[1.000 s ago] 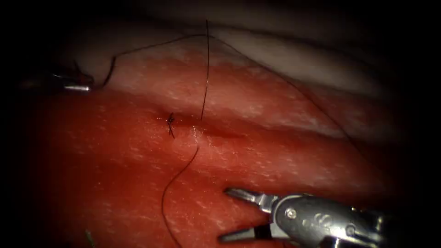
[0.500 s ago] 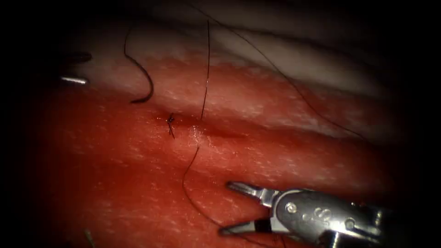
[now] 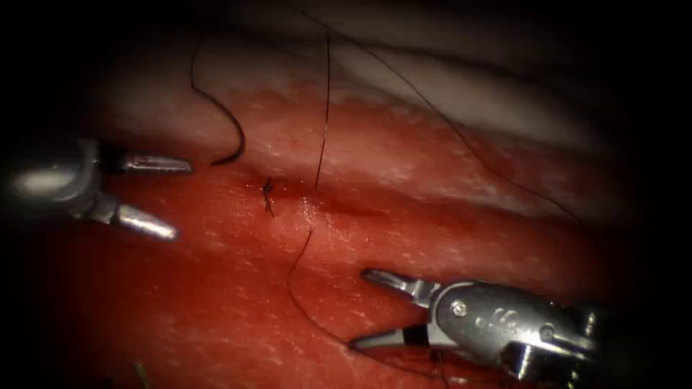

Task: Wound Closure

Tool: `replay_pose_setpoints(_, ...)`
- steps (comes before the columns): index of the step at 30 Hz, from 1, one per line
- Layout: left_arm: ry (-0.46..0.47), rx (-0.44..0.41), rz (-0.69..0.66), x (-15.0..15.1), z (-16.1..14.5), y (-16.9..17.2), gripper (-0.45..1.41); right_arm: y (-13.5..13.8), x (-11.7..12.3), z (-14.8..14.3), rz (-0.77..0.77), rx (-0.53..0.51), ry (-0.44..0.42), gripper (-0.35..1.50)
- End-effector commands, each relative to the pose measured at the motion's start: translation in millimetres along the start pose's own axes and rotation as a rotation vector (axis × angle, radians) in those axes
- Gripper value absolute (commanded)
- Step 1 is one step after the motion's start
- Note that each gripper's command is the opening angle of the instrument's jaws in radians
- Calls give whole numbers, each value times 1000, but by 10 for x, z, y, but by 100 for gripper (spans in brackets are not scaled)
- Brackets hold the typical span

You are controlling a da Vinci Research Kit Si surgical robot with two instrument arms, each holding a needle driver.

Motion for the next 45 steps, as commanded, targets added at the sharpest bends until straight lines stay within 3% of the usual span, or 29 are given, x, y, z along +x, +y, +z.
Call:
replay_pose_setpoints(1,-19,6,10,5,14,16,74,4,2,10,-1,-1,2,125)
replay_pose_setpoints(7,-105,60,45,57,34,79,71,4,2,14,0,-6,2,125)
replay_pose_setpoints(12,-155,138,61,91,54,102,73,3,-1,21,-2,-14,-3,125)
replay_pose_setpoints(19,-275,233,82,103,80,108,73,1,-4,29,-7,-12,-18,125)
replay_pose_setpoints(23,-305,294,84,104,87,102,73,1,-4,31,-7,-14,-21,125)
replay_pose_setpoints(27,-307,301,84,102,94,101,63,1,-4,32,-6,-12,-20,125)
replay_pose_setpoints(29,-288,259,90,99,95,102,6,1,-4,33,-6,-13,-20,125)
replay_pose_setpoints(30,-268,234,100,98,94,102,-32,1,-4,34,-6,-11,-19,125)
replay_pose_setpoints(36,-150,236,94,93,74,78,-35,0,-5,32,-7,0,-17,123)
replay_pose_setpoints(39,-85,218,165,84,60,55,-35,0,-2,30,-3,28,15,121)
replay_pose_setpoints(40,9,104,238,75,57,41,-35,0,3,29,-4,57,62,113)
replay_pose_setpoints(41,54,57,254,72,56,37,-35,0,5,30,-13,59,77,111)
replay_pose_setpoints(45,171,21,282,64,54,17,-35,0,14,37,-16,60,122,111)
